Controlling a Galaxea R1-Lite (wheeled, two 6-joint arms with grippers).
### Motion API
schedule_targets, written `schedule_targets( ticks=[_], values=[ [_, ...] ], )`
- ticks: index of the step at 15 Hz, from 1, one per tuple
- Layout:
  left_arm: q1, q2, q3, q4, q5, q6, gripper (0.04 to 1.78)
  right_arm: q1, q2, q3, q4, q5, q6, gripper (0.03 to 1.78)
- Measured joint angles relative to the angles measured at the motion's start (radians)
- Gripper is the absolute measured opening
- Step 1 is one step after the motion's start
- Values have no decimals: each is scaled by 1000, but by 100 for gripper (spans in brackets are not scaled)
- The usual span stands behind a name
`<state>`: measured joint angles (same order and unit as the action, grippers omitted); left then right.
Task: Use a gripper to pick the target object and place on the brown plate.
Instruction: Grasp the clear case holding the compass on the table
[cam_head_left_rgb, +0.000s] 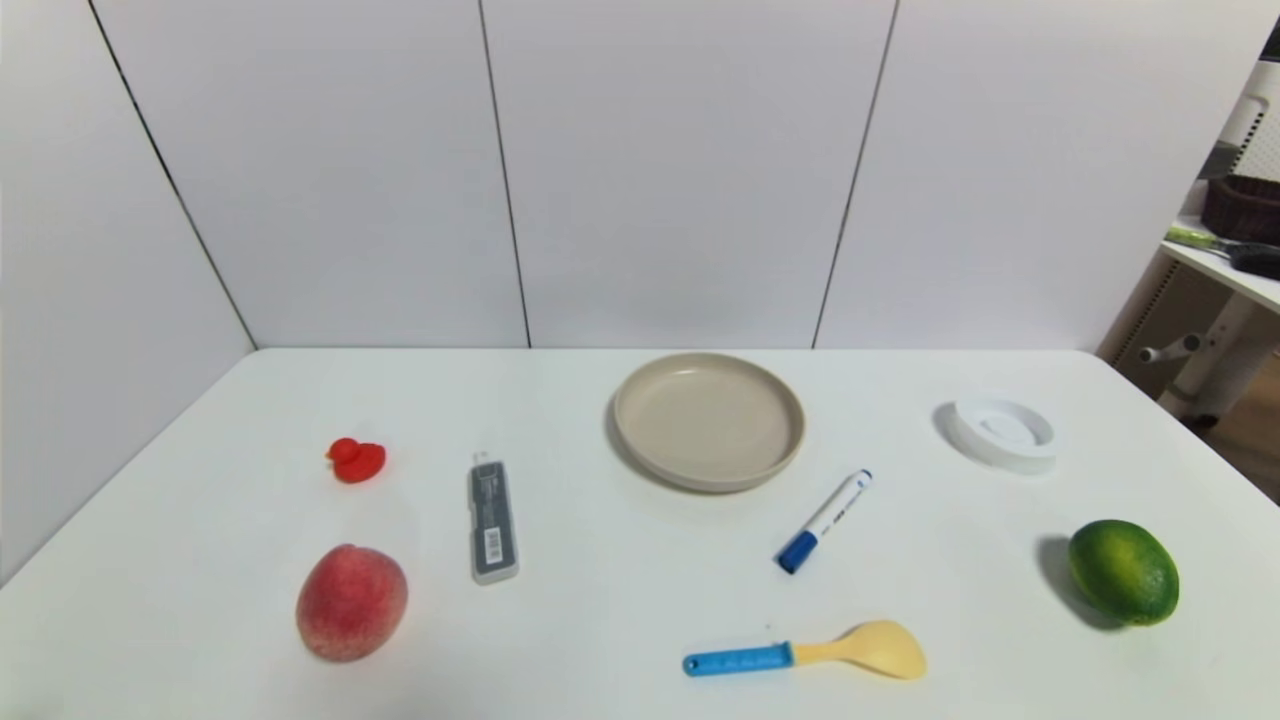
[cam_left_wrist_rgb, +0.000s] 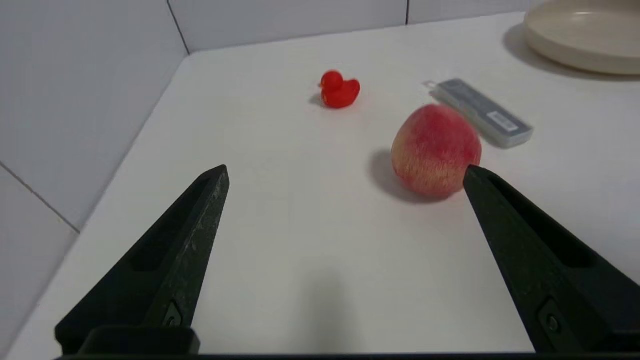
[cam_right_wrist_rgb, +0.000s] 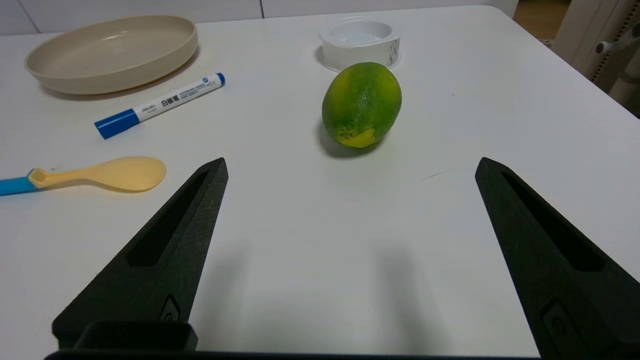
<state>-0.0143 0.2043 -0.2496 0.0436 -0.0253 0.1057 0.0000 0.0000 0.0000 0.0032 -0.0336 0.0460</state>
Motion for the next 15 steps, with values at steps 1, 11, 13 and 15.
schedule_targets(
  ticks=[1, 11, 13, 15],
  values=[
    [-16, 62, -61, 3, -2, 16, 169, 0, 0, 0, 0, 0, 0, 171],
    [-372, 723, -660, 40, -165, 201, 169, 0, 0, 0, 0, 0, 0, 171],
    [-441, 831, -730, 36, -169, 183, 169, 0, 0, 0, 0, 0, 0, 171],
    [-508, 927, -767, -17, -164, 140, 169, 0, 0, 0, 0, 0, 0, 171]
  ],
)
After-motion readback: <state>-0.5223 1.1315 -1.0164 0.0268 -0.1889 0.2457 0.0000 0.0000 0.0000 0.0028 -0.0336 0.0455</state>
